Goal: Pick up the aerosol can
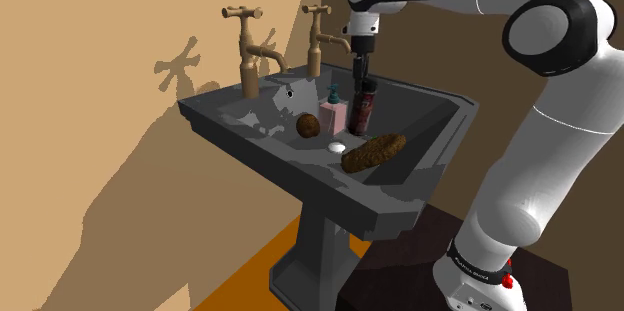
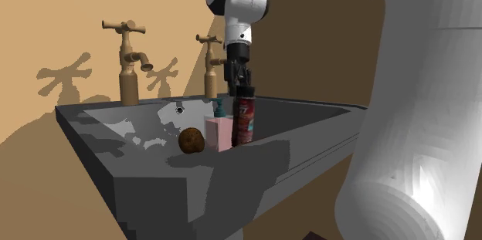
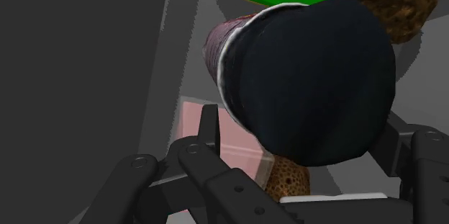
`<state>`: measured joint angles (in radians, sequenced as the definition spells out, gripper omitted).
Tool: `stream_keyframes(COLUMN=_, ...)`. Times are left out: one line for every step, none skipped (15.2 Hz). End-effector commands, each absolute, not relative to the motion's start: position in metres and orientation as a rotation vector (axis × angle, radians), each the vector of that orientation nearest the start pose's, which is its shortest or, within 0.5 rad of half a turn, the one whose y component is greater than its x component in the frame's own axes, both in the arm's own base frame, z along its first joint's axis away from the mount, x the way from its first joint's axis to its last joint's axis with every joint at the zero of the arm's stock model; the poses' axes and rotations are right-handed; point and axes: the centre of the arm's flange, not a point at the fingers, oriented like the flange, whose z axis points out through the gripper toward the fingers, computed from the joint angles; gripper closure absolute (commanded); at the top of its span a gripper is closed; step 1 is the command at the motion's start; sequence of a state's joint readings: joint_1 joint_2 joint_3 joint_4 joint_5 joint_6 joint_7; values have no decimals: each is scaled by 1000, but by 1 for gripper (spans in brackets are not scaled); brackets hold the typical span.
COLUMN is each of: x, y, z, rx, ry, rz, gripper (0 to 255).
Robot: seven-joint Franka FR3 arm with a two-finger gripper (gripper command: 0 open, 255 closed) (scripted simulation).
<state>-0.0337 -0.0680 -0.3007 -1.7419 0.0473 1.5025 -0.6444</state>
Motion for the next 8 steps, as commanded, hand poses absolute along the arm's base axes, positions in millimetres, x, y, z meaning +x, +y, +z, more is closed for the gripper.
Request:
stream_keyframes(x=492, y=-170, z=587, rx=-2958, ry=-465, rz=183, gripper=255)
stream_keyframes(x=492, y=-170, z=592, rx=-2958, ry=-465, rz=183, gripper=255)
stream_keyframes(x=492, y=-170, z=597, rx=-2958, ry=-465, rz=183, gripper=255)
stream_keyframes(x=492, y=-170, z=603, rx=-2958, ry=-465, rz=183, gripper=255)
stream_keyframes(x=492, y=-170, z=608, rx=-2958, ry=-465, rz=183, gripper=255)
stream_keyframes(x=492, y=-170, z=613, rx=-2958, ry=-465, rz=183, gripper=255)
stream_keyframes(x=492, y=-170, z=614, rx=-2958, ry=-465, rz=183, gripper=255)
stream_keyframes(x=492, y=-170, z=614, rx=-2958, ry=-465, rz=183, gripper=255)
